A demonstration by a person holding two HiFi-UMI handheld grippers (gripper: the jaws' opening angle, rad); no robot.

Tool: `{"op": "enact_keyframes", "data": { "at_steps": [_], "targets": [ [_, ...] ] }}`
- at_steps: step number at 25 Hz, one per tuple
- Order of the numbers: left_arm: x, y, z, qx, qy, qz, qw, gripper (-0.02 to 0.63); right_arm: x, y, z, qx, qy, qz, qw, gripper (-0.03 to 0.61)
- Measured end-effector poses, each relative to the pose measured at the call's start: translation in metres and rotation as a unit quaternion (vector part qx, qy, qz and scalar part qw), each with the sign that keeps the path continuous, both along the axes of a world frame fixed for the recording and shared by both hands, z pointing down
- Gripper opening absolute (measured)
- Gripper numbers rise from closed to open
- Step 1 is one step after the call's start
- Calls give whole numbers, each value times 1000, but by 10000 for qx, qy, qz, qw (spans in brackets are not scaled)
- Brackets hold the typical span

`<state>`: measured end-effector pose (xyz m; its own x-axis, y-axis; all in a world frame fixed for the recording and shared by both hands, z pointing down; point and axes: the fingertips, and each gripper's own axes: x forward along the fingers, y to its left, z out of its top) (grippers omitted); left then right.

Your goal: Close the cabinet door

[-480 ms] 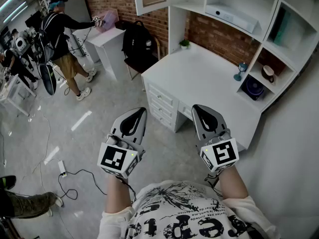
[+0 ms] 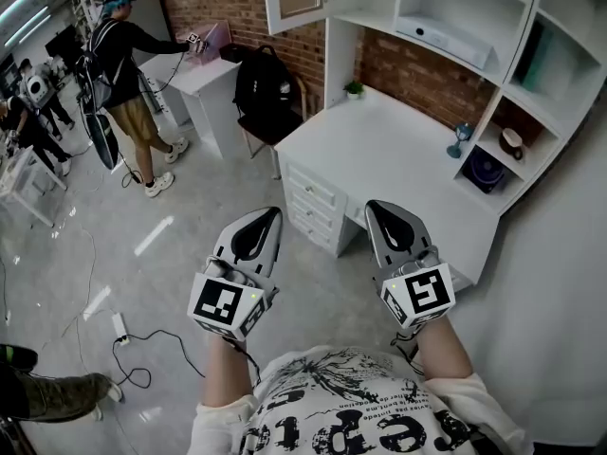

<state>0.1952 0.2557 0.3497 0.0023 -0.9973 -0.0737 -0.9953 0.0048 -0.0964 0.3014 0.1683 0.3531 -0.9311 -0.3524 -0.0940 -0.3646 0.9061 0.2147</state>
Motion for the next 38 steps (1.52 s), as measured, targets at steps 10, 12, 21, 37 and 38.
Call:
{"op": "enact_keyframes", "data": {
  "at_steps": [10, 12, 21, 37, 38],
  "targets": [
    [-53, 33, 2, 296, -122, 106, 9994, 364, -57, 40, 14, -73, -104, 133, 9998, 14],
    [-63, 33, 2, 273, -63, 121, 9995, 364, -69, 41, 15, -101, -67, 104, 9999, 14],
    [-135, -18, 16, 203, 69, 249, 9995, 364, -148, -12, 19, -7, -40, -62, 10000, 14],
    [-370, -219, -25, 154, -139, 70, 9998, 362, -396, -226, -22, 222, -343, -300, 9987, 14],
    [-378, -231, -26, 163, -137, 103, 9997, 362, -405, -238, -22, 241, -331, -294, 9987, 14]
  ]
}}
